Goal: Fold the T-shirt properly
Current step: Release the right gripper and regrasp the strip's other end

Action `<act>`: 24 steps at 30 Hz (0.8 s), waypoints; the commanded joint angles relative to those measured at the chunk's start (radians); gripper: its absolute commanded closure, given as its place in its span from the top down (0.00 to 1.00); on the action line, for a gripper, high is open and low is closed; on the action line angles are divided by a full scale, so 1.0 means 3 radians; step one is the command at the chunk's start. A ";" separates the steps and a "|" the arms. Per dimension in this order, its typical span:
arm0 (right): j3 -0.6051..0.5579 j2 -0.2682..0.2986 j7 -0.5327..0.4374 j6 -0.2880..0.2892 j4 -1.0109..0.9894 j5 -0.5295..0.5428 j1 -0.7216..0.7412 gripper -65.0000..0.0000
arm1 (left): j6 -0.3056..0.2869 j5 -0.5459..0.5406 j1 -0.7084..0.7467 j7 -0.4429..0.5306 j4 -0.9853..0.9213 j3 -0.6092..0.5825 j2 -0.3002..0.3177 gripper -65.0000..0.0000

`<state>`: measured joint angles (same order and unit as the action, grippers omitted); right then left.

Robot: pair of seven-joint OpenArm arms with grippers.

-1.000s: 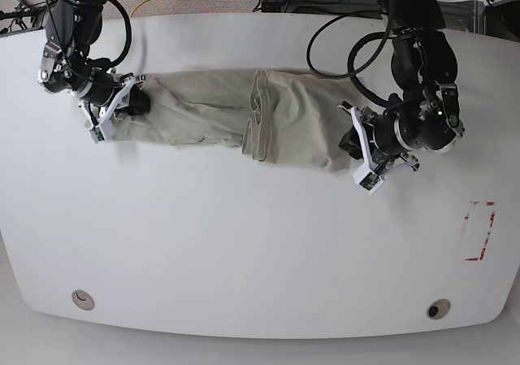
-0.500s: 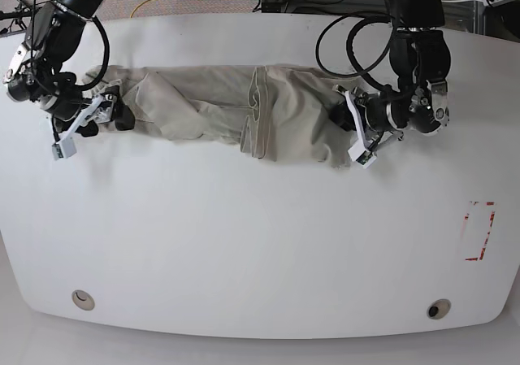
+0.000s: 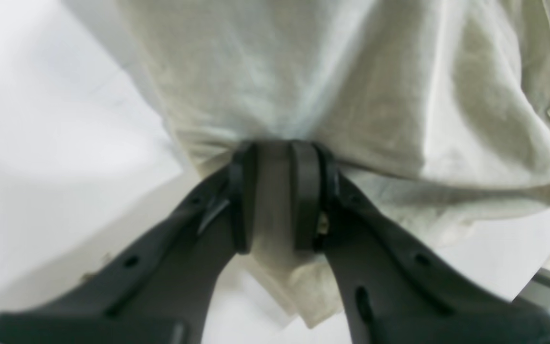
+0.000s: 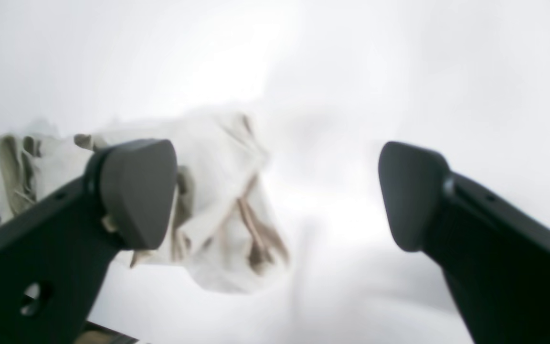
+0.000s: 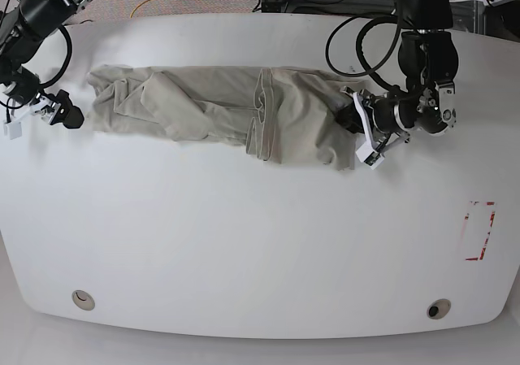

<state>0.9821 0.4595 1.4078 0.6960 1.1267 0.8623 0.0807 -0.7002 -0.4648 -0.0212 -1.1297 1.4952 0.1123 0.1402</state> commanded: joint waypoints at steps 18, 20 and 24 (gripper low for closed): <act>-0.0361 -0.0404 -0.0039 0.0007 0.0180 0.0084 -0.0236 0.99 | 0.0007 0.0074 -0.0024 -0.0047 0.0036 0.0007 0.0031 0.16; -0.0458 -0.0542 -0.0039 0.0007 0.0507 0.0084 -0.0312 0.99 | 0.0007 0.0074 -0.0029 -0.0047 0.0031 0.0007 0.0031 0.16; -0.0555 -0.0716 -0.0039 0.0007 0.0947 0.0084 -0.0456 0.99 | 0.0007 0.0074 -0.0029 -0.0047 0.0031 0.0007 0.0031 0.16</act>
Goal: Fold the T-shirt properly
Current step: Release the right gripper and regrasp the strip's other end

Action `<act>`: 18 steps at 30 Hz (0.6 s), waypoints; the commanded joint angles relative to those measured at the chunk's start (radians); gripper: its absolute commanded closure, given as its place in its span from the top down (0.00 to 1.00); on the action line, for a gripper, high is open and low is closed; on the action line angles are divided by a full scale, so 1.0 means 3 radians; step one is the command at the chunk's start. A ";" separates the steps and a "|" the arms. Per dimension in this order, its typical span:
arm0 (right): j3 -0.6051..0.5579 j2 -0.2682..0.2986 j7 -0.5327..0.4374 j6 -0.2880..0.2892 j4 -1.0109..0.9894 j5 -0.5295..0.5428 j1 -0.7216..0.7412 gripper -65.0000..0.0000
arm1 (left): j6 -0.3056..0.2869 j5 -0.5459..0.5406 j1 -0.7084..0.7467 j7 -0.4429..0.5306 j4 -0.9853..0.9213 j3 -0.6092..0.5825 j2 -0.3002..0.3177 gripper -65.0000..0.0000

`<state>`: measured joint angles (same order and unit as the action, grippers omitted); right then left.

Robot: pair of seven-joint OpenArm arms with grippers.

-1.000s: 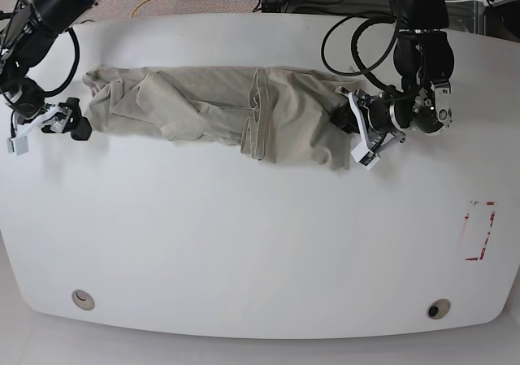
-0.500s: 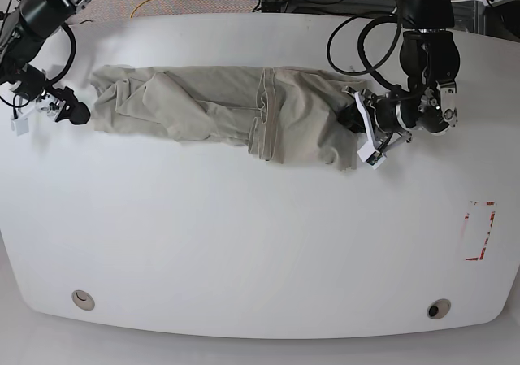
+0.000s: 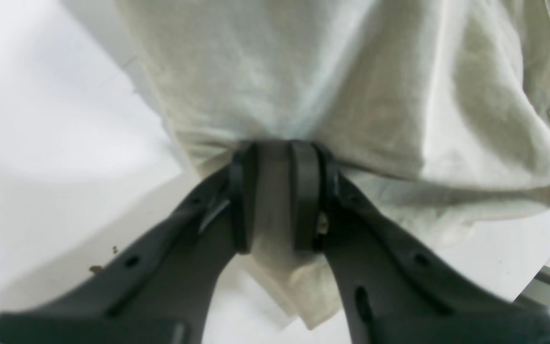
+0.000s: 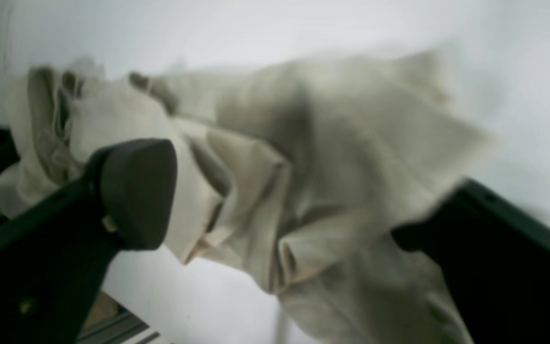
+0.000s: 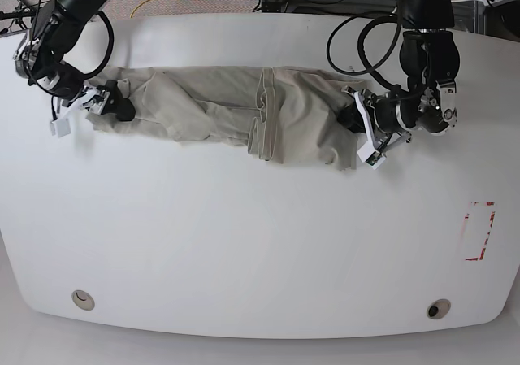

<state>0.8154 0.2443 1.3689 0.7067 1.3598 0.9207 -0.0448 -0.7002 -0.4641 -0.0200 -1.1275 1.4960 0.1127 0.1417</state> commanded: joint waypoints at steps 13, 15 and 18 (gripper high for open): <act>-0.0025 -0.0055 0.0091 -0.0029 0.0406 -0.0110 -0.0078 0.57 | 0.0007 0.0076 -0.0043 -0.0055 0.0023 0.0005 0.0021 0.16; -0.0025 -0.0055 0.0091 -0.0029 0.0406 -0.0110 -0.0027 0.41 | 0.0007 0.0076 -0.0048 -0.0055 0.0023 0.0000 0.0016 0.16; -0.0025 -0.0060 0.0091 -0.0029 0.0411 -0.0110 0.0004 0.18 | 0.0007 0.0076 -0.0048 -0.0055 0.0023 0.0000 0.0011 0.16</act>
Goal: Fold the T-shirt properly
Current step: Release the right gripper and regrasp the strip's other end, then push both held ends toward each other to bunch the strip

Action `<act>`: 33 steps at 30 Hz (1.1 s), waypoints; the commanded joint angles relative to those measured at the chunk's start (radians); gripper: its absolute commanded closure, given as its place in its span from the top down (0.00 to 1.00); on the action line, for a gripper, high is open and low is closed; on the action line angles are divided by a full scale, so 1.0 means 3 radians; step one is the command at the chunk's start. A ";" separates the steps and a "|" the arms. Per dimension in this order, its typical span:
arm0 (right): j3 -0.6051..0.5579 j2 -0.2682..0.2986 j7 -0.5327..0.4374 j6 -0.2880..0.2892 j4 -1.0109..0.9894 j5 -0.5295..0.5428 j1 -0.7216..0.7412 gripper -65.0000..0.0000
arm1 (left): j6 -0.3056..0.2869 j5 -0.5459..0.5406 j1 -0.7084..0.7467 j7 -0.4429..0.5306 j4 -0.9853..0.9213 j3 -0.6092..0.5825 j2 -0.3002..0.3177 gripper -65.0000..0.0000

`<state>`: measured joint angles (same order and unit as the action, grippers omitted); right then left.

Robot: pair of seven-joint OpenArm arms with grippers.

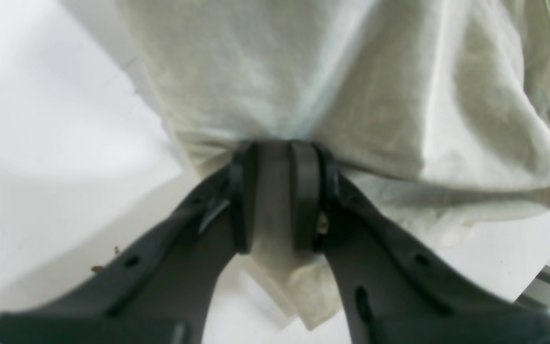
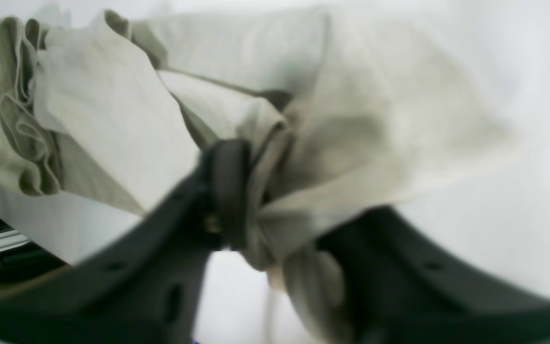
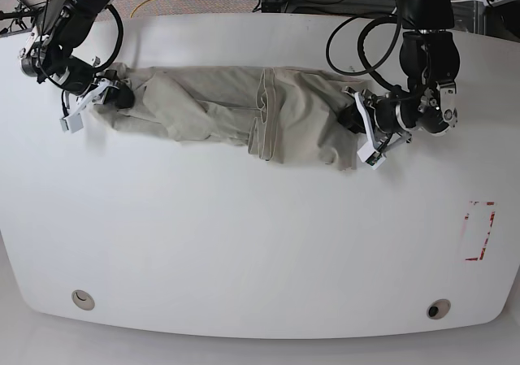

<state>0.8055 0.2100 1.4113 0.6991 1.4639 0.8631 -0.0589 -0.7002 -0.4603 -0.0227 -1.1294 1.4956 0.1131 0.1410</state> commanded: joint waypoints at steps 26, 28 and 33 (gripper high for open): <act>-0.0575 -0.0094 -0.0050 -0.0003 0.1664 0.0491 0.0235 0.00 | 0.0419 0.0064 -0.0495 0.0202 -0.0881 -0.0318 -0.0334 0.16; -0.0683 -0.0145 -0.0050 -0.0003 0.1664 0.0496 0.0271 0.00 | 0.0419 0.0064 -0.0551 0.0259 -0.0998 -0.0323 -0.0391 0.16; -0.0805 -0.0319 -0.0050 -0.0003 0.1664 0.0496 0.0332 0.00 | 0.0419 0.0064 -0.0592 0.0412 -0.1137 -0.0328 -0.0559 0.16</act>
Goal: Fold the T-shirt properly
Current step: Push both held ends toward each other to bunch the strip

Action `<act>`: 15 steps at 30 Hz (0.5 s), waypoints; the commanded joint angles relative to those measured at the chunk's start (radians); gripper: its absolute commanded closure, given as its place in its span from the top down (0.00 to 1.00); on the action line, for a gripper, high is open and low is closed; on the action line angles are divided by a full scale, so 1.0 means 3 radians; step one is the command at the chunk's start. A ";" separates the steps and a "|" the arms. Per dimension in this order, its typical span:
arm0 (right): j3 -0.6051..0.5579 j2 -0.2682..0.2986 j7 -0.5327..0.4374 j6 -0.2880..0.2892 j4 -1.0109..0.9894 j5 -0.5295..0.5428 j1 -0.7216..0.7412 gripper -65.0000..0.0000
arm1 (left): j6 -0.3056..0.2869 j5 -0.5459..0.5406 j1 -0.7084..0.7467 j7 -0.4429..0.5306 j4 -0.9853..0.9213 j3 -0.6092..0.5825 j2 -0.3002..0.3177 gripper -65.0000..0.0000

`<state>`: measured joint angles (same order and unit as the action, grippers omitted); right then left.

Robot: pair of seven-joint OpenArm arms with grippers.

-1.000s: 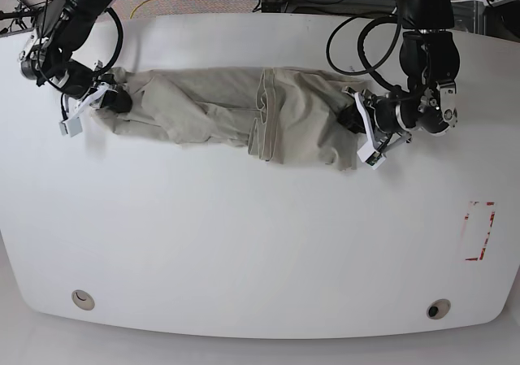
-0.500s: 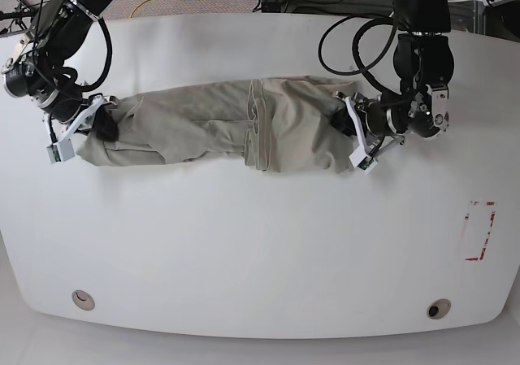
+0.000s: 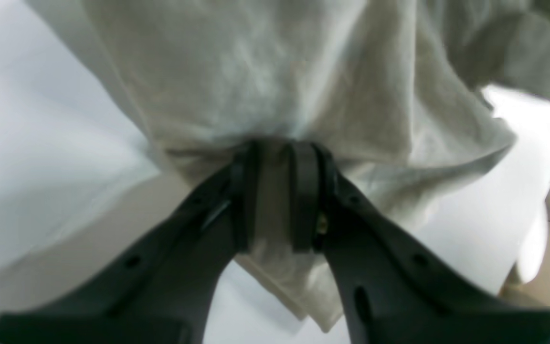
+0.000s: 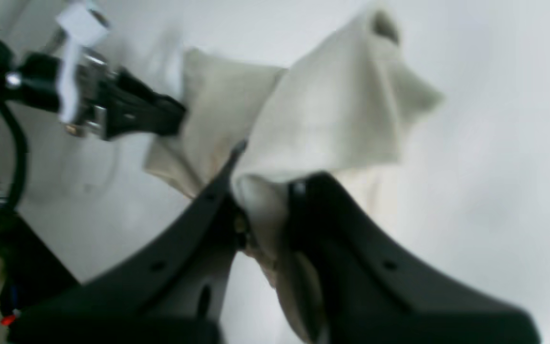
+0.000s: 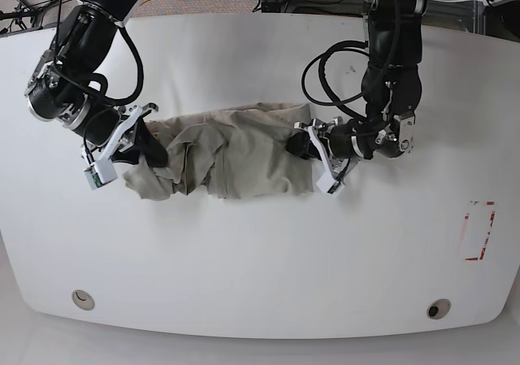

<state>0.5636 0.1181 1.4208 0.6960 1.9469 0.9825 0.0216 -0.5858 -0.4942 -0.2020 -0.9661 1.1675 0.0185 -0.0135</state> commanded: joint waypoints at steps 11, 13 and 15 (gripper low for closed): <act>-0.0327 -0.0299 -0.0082 0.0007 0.0054 0.0072 0.0146 0.00 | 0.0375 0.0177 0.0016 -0.0015 -0.0043 -0.0238 -0.0188 0.16; -0.0362 -0.0330 -0.0082 0.0007 0.0049 0.0067 0.0146 0.00 | 0.0380 0.0177 0.0016 0.0016 -0.0048 -0.0330 -0.0193 0.16; -0.0454 -0.0371 -0.0082 0.0007 0.0049 0.0067 0.0146 0.00 | 0.0385 0.0177 0.0026 0.0067 -0.0048 -0.0407 -0.0193 0.16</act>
<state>0.4454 0.0071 1.4185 0.6964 1.9472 0.9760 0.0490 -0.4889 -0.4934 -0.1963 -0.9077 1.1572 -0.0864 -0.0696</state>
